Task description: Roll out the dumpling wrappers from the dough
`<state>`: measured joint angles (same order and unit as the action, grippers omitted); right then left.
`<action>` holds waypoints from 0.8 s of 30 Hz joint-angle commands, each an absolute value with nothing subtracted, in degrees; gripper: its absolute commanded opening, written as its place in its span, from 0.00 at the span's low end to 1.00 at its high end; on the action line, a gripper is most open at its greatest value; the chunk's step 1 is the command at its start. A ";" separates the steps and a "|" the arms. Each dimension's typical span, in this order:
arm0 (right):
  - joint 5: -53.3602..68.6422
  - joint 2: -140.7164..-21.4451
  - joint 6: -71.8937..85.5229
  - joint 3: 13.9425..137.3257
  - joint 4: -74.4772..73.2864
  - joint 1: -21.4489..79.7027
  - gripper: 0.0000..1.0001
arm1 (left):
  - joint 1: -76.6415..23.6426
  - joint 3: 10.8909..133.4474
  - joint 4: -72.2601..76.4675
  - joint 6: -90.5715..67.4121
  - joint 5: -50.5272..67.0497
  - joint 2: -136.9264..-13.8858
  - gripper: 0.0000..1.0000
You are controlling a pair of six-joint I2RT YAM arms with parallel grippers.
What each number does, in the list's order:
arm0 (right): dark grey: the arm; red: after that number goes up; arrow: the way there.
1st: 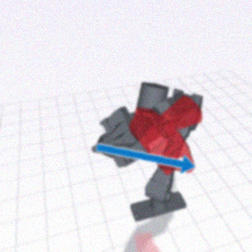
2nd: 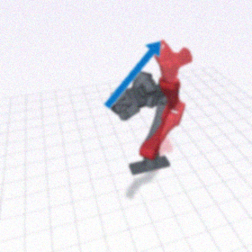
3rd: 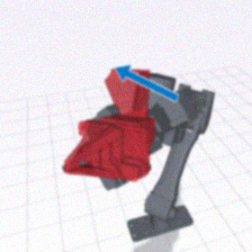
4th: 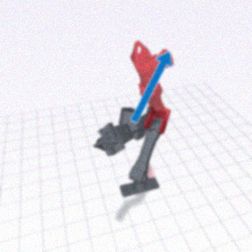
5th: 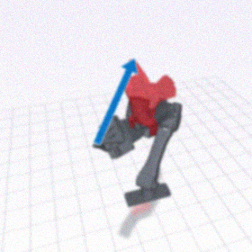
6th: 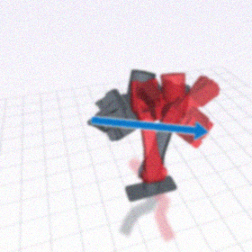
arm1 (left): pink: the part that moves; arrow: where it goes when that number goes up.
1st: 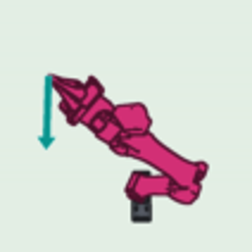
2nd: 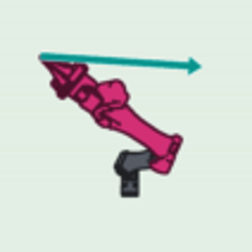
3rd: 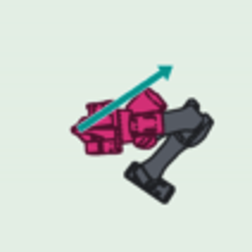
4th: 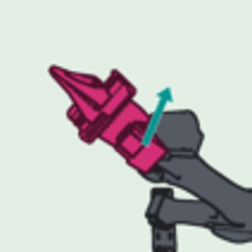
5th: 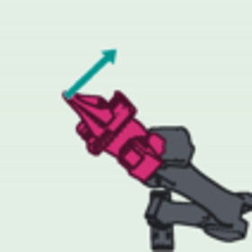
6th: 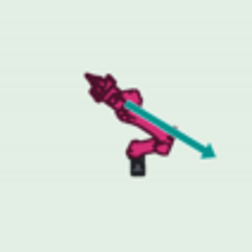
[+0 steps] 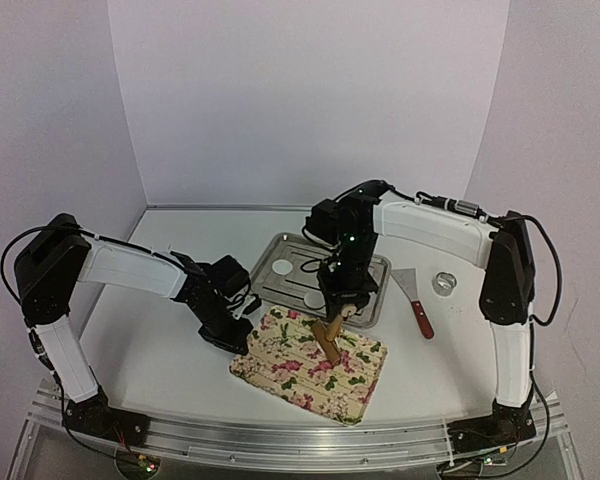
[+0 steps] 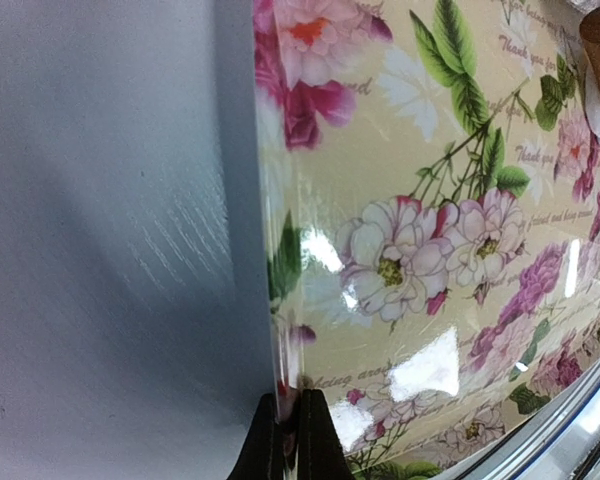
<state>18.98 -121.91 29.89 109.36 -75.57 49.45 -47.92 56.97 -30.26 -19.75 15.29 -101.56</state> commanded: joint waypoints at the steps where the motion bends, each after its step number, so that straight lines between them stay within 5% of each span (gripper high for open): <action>1: 30.76 -134.26 29.62 103.40 -69.17 53.89 0.00 | -48.52 57.48 -26.54 -20.12 16.62 -103.17 0.00; 12: 29.52 -132.22 29.23 104.16 -69.17 54.30 0.00 | -48.51 57.08 -27.46 -20.74 15.03 -102.30 0.00; 24: 25.88 -112.13 33.10 108.99 -73.36 54.83 0.00 | -47.57 56.51 -27.87 -12.74 10.14 -99.57 0.00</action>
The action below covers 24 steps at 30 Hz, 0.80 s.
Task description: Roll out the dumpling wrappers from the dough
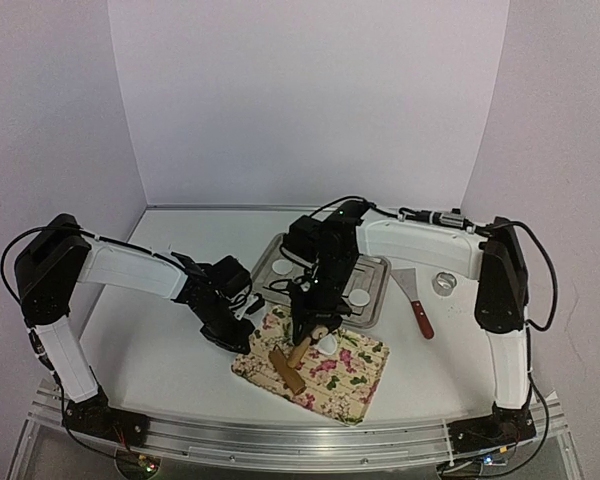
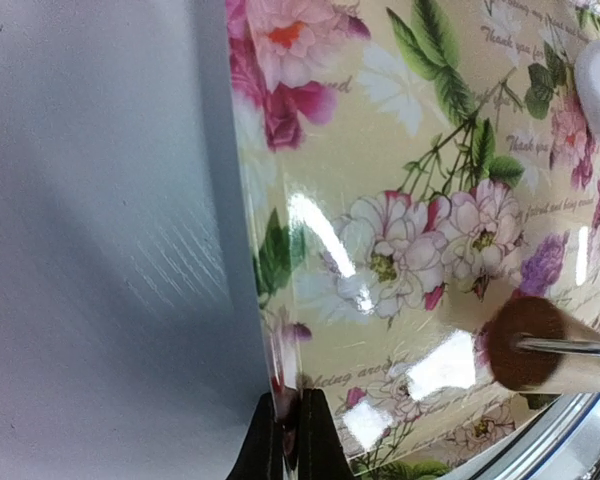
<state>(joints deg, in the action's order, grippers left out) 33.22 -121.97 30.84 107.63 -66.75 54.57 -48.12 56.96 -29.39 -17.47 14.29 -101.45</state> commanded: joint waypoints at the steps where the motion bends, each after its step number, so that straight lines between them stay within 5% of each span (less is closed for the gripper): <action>1: 24.01 -110.78 33.32 109.23 -75.21 54.82 0.00 | -47.27 56.58 -27.84 -12.30 10.14 -99.02 0.00; 4: 19.71 -108.82 33.40 110.43 -80.15 54.80 0.00 | -46.70 57.83 -28.57 -12.70 11.49 -97.76 0.04; 12: 13.07 -113.23 26.10 118.01 -86.24 54.81 0.00 | -46.67 59.67 -34.67 -23.19 15.09 -94.59 0.39; 24: 0.37 -124.26 11.87 129.66 -94.33 54.81 0.00 | -46.67 53.74 -42.01 -44.25 19.99 -90.04 0.59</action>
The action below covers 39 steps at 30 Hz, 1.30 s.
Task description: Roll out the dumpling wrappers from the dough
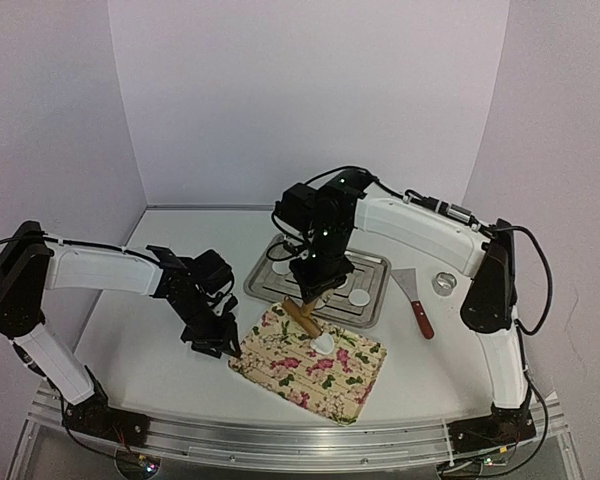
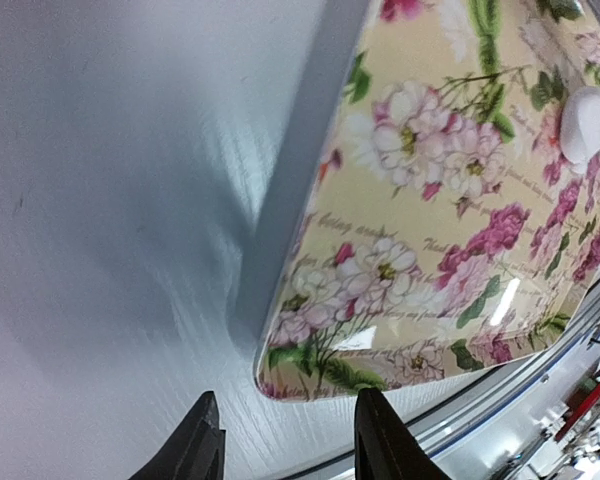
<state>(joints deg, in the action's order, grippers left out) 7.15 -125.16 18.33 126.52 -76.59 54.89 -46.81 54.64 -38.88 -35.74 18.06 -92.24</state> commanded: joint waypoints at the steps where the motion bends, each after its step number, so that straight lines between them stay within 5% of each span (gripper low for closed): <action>1: 0.06 -123.95 11.00 129.50 -94.34 54.79 0.00 | -46.66 53.74 -42.67 -45.12 19.72 -90.38 0.59; 12: -3.29 -122.07 12.11 126.61 -93.77 54.82 0.00 | -46.20 53.17 -39.53 -44.03 24.83 -98.01 0.50; 24: -2.51 -114.04 12.79 120.84 -90.63 54.83 0.00 | -42.40 58.06 -41.22 -38.69 16.84 -109.64 0.01; 39: 0.99 -111.80 14.18 117.45 -89.02 55.36 0.00 | -36.99 77.62 -49.52 -5.68 2.96 -119.15 0.00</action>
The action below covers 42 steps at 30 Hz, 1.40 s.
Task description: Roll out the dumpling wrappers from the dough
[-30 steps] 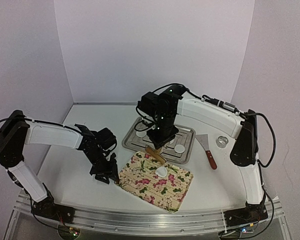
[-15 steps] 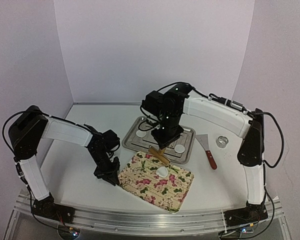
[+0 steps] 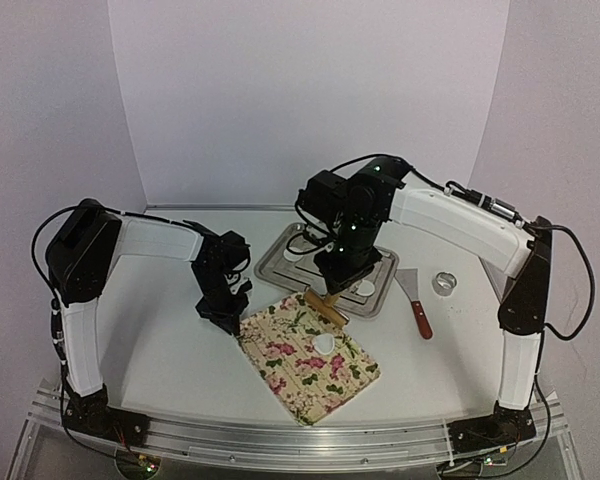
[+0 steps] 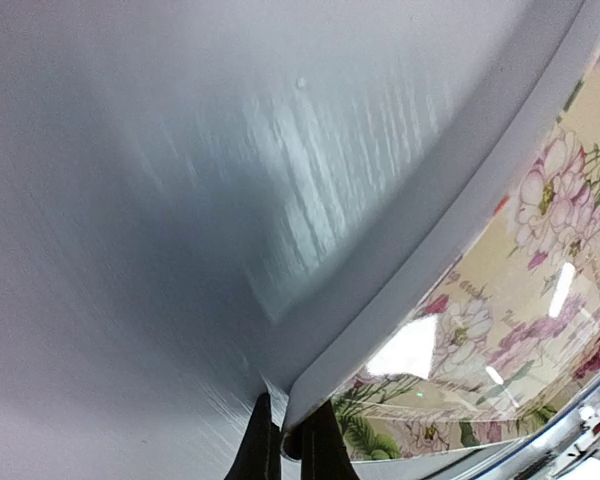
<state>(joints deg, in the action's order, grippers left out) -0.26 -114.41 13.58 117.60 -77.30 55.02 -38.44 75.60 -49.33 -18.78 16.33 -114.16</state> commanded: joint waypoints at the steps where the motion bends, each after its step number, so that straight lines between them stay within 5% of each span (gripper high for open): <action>1: 1.29 -111.80 14.26 117.28 -89.03 55.41 0.00 | -36.82 78.29 -49.52 -3.59 2.89 -119.49 0.00; 6: 3.01 -111.65 13.81 115.87 -89.05 56.10 0.00 | -36.65 81.69 -48.46 3.28 0.70 -120.85 0.03; 12: 2.48 -112.46 12.09 116.53 -89.37 57.46 0.00 | -36.04 85.74 -49.78 -6.86 3.92 -120.03 0.47; 14: 2.52 -112.97 11.60 117.18 -89.25 57.56 0.00 | -36.10 84.28 -49.83 -13.79 7.64 -117.96 0.53; 21: 3.05 -115.66 9.73 119.25 -88.36 57.97 0.00 | -36.30 70.42 -43.16 -33.01 18.80 -108.36 0.60; 30: 2.67 -117.15 7.52 121.01 -88.17 58.14 0.00 | -40.07 67.86 -39.48 -35.35 25.78 -110.41 0.55; 37: 3.96 -115.90 7.43 118.70 -88.22 58.15 0.00 | -40.78 69.58 -45.45 -32.80 15.81 -114.82 0.14; 42: 6.31 -115.40 7.58 117.34 -88.96 58.24 0.00 | -40.85 73.80 -47.99 -25.49 9.31 -116.87 0.00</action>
